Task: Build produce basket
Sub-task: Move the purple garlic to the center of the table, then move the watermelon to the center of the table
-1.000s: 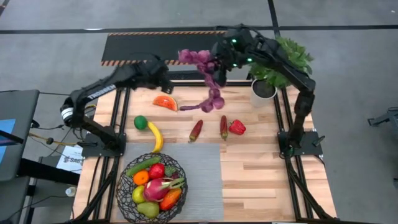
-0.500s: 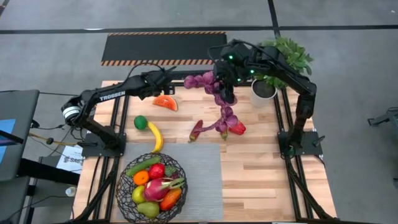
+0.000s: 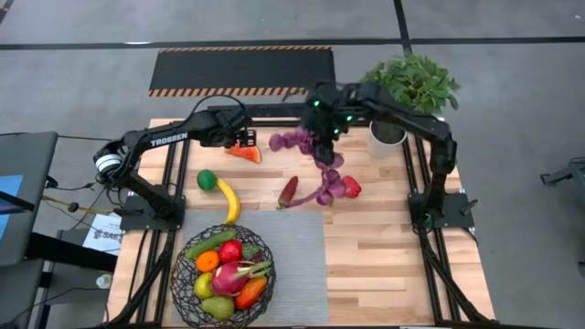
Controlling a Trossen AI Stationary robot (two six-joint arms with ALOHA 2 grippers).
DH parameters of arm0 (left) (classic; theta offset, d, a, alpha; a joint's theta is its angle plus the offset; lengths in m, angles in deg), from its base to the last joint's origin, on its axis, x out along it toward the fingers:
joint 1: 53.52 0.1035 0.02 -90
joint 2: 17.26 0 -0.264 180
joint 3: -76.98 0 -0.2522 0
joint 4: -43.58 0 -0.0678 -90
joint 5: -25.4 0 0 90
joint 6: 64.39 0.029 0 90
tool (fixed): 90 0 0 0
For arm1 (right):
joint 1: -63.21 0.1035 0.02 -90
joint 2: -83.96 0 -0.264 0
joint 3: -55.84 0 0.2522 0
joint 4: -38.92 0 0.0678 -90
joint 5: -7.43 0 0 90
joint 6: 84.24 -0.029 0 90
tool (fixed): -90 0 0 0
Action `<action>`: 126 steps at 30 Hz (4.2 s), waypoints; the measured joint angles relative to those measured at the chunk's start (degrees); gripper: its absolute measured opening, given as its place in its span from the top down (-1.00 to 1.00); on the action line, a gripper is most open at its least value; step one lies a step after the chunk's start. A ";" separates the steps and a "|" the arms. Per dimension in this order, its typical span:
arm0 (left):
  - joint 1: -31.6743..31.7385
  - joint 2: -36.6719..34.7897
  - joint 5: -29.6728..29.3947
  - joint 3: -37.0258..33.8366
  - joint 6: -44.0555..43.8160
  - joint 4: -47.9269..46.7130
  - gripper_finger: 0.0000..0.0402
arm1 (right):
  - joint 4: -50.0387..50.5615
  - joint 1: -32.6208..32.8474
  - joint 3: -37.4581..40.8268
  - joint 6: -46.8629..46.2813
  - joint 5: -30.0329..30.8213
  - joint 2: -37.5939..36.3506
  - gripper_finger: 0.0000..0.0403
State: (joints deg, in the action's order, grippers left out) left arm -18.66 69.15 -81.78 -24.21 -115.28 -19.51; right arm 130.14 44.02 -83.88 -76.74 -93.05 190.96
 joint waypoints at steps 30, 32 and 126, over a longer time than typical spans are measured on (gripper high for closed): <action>-1.59 -3.92 4.97 0.01 6.49 -6.47 -0.71 | -22.64 3.07 42.00 -9.67 -0.03 -0.72 -0.37; 0.63 -6.21 4.53 0.02 7.15 -7.85 -0.69 | -24.14 3.06 40.95 -11.63 -0.01 -0.72 -0.37; -2.92 11.87 -6.66 1.27 -3.02 0.69 1.00 | 6.53 15.41 -1.95 -22.69 33.02 -12.17 0.93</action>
State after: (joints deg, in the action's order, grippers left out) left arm -21.59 81.02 -88.45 -22.94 -118.30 -18.83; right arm 136.66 59.43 -85.83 -99.42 -60.03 178.79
